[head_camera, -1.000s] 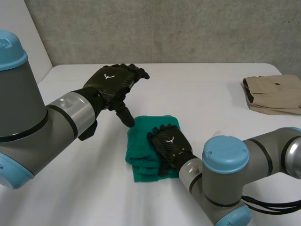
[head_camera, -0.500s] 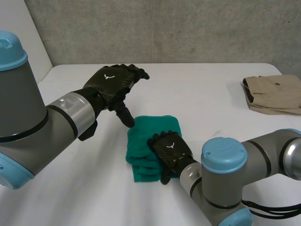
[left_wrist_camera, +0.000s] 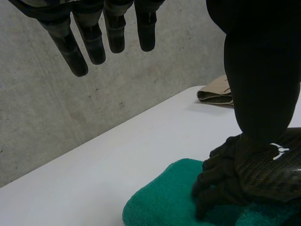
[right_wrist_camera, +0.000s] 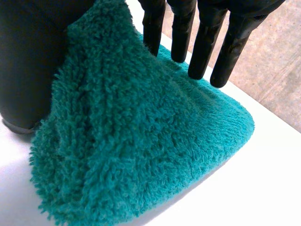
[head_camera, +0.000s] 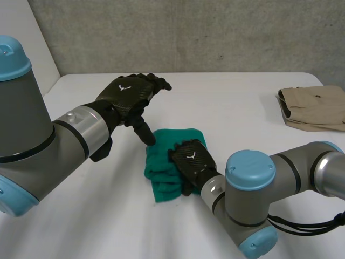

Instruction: Fold the laundry.

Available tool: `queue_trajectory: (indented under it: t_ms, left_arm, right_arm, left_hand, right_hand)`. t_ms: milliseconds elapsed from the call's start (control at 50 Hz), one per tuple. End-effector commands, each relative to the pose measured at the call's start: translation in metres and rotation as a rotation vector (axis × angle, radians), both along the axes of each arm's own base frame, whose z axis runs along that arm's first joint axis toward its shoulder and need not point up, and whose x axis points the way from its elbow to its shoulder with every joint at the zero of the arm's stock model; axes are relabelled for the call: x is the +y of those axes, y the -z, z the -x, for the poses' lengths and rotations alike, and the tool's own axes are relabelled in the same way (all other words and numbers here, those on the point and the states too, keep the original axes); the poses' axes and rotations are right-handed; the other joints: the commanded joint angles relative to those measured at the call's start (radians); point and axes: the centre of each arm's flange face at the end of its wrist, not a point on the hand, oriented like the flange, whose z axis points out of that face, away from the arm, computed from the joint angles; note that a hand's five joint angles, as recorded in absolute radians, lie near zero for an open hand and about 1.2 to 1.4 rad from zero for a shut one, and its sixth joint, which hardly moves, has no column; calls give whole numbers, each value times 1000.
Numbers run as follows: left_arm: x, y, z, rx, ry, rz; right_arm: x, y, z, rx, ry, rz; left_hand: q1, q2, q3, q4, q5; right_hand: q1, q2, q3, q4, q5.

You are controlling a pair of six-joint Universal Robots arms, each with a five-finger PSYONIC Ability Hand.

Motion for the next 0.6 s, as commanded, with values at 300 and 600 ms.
queue_trajectory:
  t_ms: [300,600]
  left_arm:
    - [2,-4,0,5,1,9]
    - [1,-3,-1,4,0,7]
  right_arm:
    - [-37,-31,14,-26,37,77]
    - [-150,-47,117,247,95,335]
  left_hand:
    - [-14,18,10,18,25]
    - [-14,18,10,18,25]
  right_hand:
    - [1001,952,935,937,976]
    - [1001,952,935,937,976]
